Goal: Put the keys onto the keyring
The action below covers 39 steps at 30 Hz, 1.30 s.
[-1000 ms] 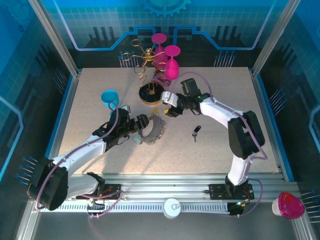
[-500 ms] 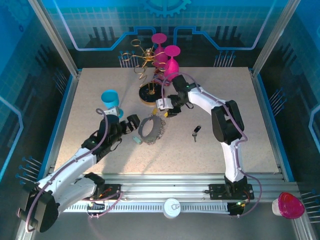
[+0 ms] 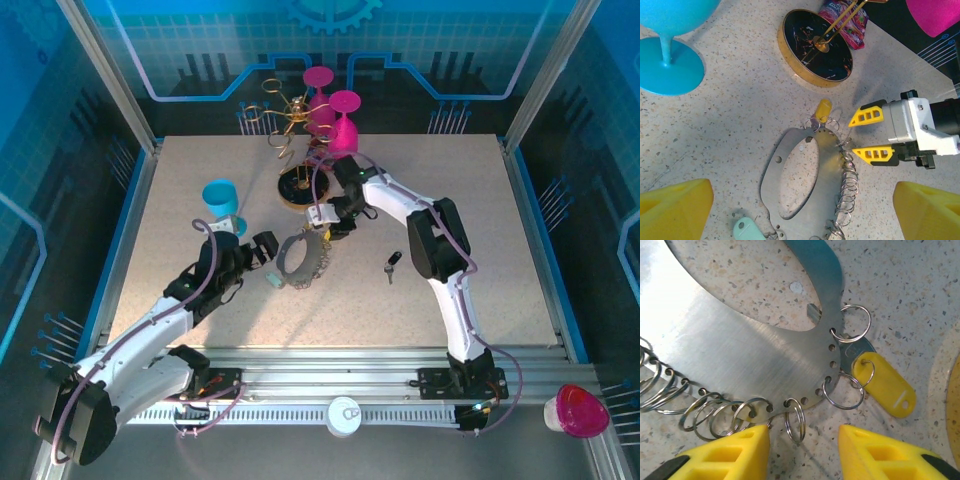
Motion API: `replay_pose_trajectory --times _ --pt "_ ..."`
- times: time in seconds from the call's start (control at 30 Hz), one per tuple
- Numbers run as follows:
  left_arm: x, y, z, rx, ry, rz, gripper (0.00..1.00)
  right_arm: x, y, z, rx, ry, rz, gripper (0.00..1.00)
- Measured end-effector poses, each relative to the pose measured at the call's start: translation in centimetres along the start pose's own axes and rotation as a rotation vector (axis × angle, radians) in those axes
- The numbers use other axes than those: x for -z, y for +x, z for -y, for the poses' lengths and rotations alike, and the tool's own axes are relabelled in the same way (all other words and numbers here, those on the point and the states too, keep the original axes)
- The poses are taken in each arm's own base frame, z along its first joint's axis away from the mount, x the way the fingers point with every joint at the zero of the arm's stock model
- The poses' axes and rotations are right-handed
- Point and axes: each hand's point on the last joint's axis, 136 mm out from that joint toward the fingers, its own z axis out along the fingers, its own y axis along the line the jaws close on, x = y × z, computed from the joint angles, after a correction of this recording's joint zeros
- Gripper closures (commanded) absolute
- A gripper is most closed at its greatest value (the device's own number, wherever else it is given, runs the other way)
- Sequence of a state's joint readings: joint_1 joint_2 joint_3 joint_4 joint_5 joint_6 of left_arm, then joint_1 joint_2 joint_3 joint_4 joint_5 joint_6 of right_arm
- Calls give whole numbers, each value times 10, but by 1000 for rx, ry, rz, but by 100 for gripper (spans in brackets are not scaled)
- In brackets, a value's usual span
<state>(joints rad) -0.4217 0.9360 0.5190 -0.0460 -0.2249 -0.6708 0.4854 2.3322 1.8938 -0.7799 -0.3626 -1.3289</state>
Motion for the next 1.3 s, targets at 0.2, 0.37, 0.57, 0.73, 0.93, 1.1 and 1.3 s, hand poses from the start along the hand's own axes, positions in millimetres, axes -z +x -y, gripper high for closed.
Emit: replay_pose_trajectory --times 0.2,0.37,0.57,0.73,0.93,1.1,1.3 --pt "0 0 0 1 2 2 7 -11 6 -8 -15 -41 -20 67" --pt "0 -1 1 1 5 4 7 -9 3 -5 -11 -40 -20 72" --pt "0 0 0 1 3 3 7 -9 1 -7 -12 -49 -20 81" --pt "-1 4 -4 -1 -4 -5 7 -8 1 -9 -12 -59 -21 96" --pt "-1 4 -3 -18 0 -1 7 -6 0 -10 -21 -66 -23 100" --pt "3 1 5 -107 64 39 7 7 -8 -33 -94 -56 3 100" --pt "10 1 38 -342 255 71 11 57 -54 -72 -165 59 134 100"
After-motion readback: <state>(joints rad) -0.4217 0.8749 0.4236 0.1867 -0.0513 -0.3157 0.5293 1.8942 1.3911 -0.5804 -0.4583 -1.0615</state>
